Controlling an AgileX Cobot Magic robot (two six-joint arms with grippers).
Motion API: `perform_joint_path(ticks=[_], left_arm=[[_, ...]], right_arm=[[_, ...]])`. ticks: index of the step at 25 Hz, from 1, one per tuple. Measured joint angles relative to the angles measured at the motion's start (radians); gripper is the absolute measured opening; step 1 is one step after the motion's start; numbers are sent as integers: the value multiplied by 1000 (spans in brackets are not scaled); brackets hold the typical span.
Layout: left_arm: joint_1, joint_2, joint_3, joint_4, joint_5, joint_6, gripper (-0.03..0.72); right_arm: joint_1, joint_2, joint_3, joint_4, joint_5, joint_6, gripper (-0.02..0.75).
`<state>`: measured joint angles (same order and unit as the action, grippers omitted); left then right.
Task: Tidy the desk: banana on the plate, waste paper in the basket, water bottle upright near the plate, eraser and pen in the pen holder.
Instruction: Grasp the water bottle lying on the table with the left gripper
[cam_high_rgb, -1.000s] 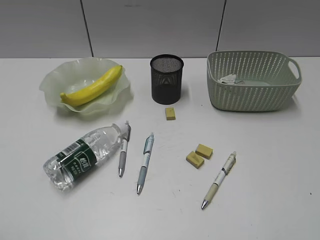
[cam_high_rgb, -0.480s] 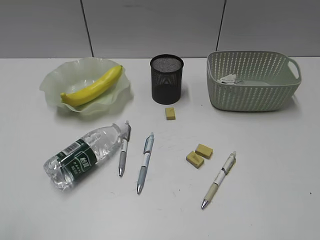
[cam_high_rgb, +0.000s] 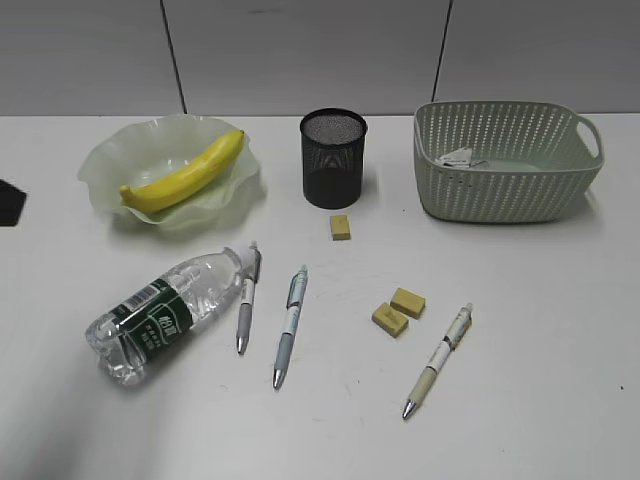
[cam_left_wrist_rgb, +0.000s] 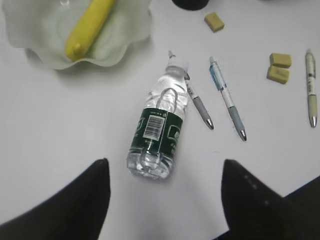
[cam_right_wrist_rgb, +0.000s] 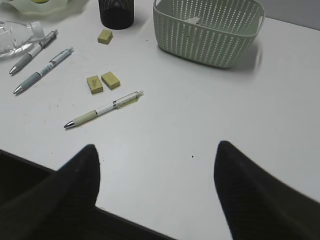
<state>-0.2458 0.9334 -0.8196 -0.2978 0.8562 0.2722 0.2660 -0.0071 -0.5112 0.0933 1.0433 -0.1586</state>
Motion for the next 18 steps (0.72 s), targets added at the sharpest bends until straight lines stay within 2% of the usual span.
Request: perform_joint_path(ticks=[4,10,15,18], left_arm=[[-8,226,-93,-1,-2,22,538],[-117,506,-207,27,13,38,542],[-213,690,-294,146,26,-5,546],[-243,770,-332,197,39,-33,568]], right_arm=[[0,0,0,-1,0,0,561],[0,0,0,-1,0,0,561],[0,0,0,-1,0,0,561],[0,0,0,-1,0,0,562]])
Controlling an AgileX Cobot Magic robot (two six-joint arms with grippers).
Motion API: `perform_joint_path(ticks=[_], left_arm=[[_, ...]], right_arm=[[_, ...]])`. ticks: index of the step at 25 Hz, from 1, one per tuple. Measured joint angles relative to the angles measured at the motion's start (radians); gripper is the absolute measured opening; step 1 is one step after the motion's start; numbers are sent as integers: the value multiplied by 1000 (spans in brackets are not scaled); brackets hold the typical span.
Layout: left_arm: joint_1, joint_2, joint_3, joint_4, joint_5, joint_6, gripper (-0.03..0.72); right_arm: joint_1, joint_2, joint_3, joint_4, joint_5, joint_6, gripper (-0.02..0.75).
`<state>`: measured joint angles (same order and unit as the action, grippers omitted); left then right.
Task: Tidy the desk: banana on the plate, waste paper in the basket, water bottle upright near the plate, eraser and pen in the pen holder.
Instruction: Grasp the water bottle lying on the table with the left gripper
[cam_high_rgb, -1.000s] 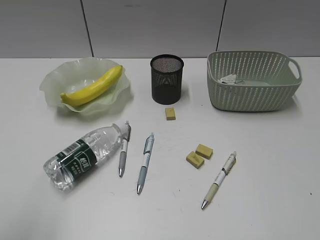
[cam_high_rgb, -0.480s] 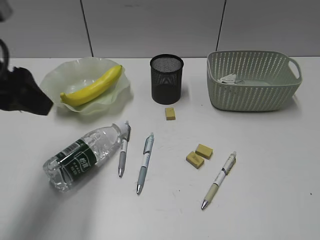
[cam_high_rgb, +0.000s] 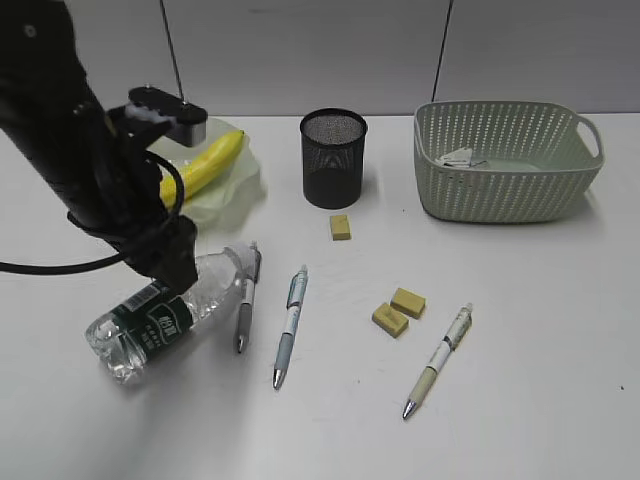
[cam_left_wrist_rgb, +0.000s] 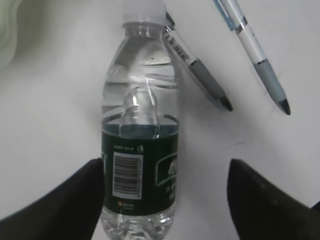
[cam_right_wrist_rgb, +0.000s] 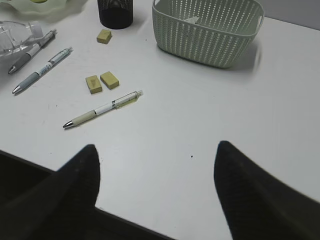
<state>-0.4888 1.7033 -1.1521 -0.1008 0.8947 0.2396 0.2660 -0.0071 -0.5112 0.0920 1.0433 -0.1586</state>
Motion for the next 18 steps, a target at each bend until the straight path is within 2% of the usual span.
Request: perform_joint_path(ticks=[6,18], left_arm=[[-9,119,-23,41,7,-12,614],[-9,255,-25,77,-65,-32,603]], right_arm=[[0,0,0,0,0,0,562],[0,0,0,0,1,0,562]])
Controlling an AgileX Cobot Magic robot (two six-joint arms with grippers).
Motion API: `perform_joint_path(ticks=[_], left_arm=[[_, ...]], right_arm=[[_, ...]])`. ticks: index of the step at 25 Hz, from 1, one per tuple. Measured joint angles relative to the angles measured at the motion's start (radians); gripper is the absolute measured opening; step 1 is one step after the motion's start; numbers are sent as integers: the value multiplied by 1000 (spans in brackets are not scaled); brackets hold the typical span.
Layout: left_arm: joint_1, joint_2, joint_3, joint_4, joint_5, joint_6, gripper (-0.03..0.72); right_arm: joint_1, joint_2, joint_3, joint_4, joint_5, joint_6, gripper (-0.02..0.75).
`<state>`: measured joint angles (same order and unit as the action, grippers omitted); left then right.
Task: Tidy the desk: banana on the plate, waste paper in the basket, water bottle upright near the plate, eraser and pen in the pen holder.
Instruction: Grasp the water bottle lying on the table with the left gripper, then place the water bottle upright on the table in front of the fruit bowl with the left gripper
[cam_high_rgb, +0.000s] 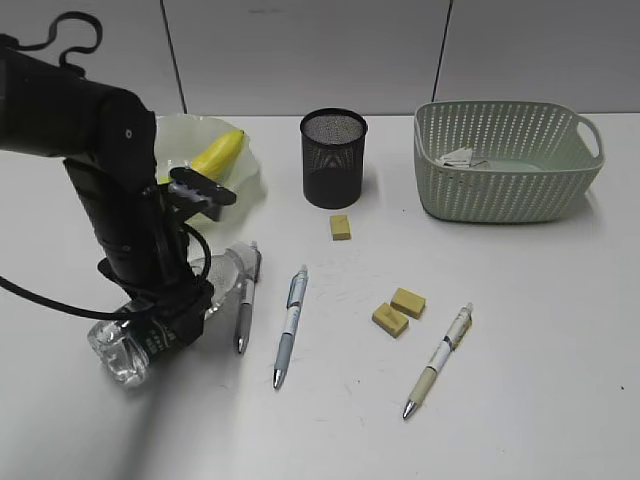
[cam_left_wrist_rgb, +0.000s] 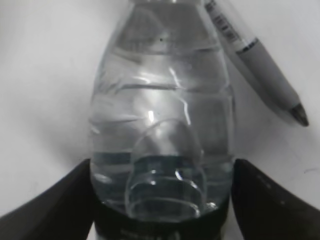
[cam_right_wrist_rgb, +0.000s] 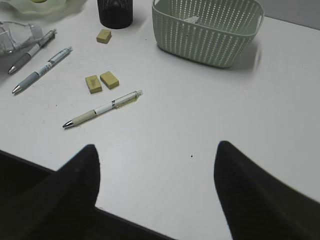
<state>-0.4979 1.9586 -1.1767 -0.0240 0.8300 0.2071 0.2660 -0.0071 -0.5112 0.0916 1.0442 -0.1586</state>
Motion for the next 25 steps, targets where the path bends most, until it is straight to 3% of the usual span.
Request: perform_joint_path(ticks=[4,14,25], left_arm=[[-1,11,-4,2,7,-29,487],[-2,-3,-18,-56,81,-37,488],[-2,-346,21,-108,76,-78,488]], right_arm=[[0,0,0,0,0,0,562],[0,0,0,-1,0,0,562],[0,0,0,-1,-1,0,562]])
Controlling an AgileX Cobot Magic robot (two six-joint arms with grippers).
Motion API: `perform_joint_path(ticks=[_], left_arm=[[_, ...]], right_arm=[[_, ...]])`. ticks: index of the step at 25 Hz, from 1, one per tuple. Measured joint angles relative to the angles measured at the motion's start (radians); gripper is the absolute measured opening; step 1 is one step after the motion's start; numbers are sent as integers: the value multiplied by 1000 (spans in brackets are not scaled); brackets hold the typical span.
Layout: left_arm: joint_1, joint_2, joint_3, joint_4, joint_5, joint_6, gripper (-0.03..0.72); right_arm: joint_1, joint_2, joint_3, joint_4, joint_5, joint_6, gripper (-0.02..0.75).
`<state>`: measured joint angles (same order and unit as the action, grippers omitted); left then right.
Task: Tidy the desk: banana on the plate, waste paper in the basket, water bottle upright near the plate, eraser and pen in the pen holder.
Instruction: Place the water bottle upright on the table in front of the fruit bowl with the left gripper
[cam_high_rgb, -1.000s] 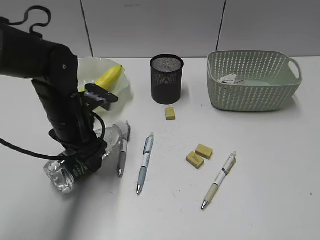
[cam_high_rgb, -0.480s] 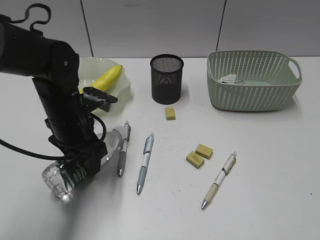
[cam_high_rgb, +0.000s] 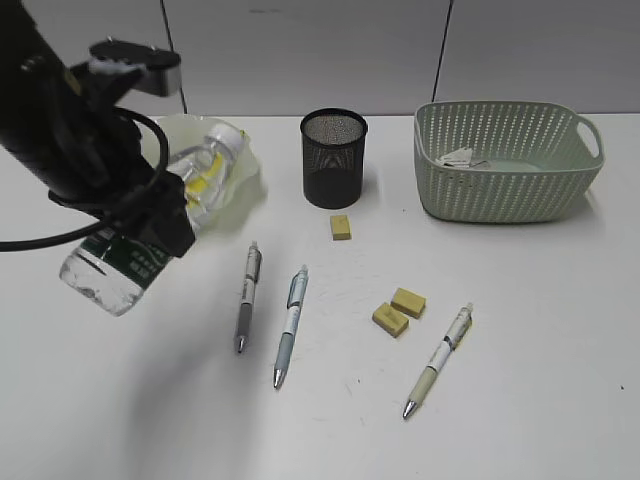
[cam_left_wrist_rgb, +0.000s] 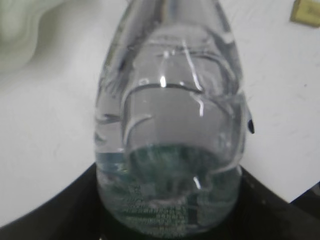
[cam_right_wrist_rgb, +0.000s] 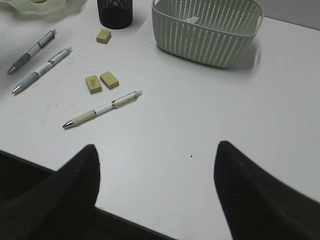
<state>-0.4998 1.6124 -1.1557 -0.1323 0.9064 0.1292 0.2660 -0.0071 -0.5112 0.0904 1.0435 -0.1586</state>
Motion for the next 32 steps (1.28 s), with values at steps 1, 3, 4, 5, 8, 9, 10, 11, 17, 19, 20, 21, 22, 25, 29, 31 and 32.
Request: perform_joint_path(ticks=[1,3,4,5,8,9,10,11,17,19,20,21,22,25,29,31,32], left_arm=[[0,-48,22,-8,-19,-1,488],[-1,-141,77,-19,-96,-15,488],[-1,-194,117,-23,-152,-23,488],[-1,-248,164,-24,-209,-28,488],[-1,-392,331,-43,-452,-33,488],[-1,-429,397,-52,-527,-34,488],[-1,-469,452,-69,-619,-34,488],[-2,-503,516,-88,-713,-34,488],[-2,-546,828,-129,-1270,-37,488],[-2,-511,895,-132,-1441,-37,488],[-2,-488,916,-132,-1525,-37,488],[-2,-457,927,-131,-1593,-37,488],[-2,-421,931,-129,-1649,-37,488],[-2,-300,935,-111,-1822,-38,488],[-2,-121,933,-82,-2035,-42,488],[-2,-63,925,-66,-2047,-54,488],[-2,-34,924,-54,-2049,-65,488]], right_arm=[[0,0,0,0,0,0,562],[0,0,0,0,0,0,562],[0,0,0,0,0,0,562],[0,0,0,0,0,0,562],[0,0,0,0,0,0,562],[0,0,0,0,0,0,562],[0,0,0,0,0,0,562],[0,0,0,0,0,0,562],[0,0,0,0,0,0,562],[0,0,0,0,0,0,562],[0,0,0,0,0,0,562],[0,0,0,0,0,0,562],[0,0,0,0,0,0,562],[0,0,0,-1,0,0,562],[0,0,0,-1,0,0,562],[0,0,0,-1,0,0,562],[0,0,0,-1,0,0,562]])
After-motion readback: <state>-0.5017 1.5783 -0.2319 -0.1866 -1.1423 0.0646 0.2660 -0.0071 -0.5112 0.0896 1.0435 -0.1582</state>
